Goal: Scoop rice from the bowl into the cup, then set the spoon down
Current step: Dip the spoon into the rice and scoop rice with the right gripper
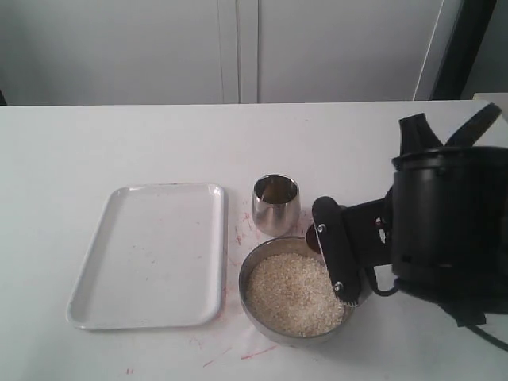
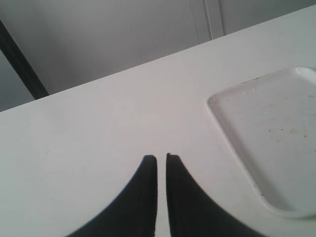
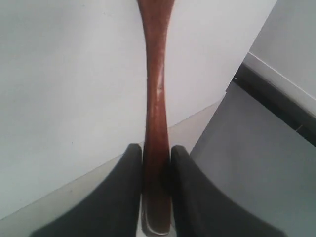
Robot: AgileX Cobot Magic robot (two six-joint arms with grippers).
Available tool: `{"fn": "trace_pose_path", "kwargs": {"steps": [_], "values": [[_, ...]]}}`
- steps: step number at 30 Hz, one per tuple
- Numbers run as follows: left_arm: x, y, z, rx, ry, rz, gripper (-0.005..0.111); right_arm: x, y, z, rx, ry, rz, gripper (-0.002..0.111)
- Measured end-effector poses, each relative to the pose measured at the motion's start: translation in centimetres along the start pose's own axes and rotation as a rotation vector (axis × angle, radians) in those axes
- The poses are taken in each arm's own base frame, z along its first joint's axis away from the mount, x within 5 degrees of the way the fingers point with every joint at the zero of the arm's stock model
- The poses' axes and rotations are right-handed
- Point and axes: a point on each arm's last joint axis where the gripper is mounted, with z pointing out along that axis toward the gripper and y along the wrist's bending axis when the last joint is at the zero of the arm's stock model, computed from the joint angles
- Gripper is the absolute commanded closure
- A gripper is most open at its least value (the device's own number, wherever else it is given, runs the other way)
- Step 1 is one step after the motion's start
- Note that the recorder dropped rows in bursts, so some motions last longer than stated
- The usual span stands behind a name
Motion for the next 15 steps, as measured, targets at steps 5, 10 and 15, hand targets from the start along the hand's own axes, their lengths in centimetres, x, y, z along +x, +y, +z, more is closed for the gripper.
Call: {"fn": "trace_pose_path", "kwargs": {"steps": [5,10,15], "values": [[0.0,0.0,0.0,0.000,0.000,0.000,0.092,-1.8,0.4,1.3,0.017,0.051,-0.068,0.108],[0.0,0.0,0.0,0.000,0.000,0.000,0.092,-3.0,0.7,2.3,0.016,0.084,-0.061,0.108],[0.0,0.0,0.0,0.000,0.000,0.000,0.092,-3.5,1.0,2.9,0.007,0.100,-0.048,0.108]]}}
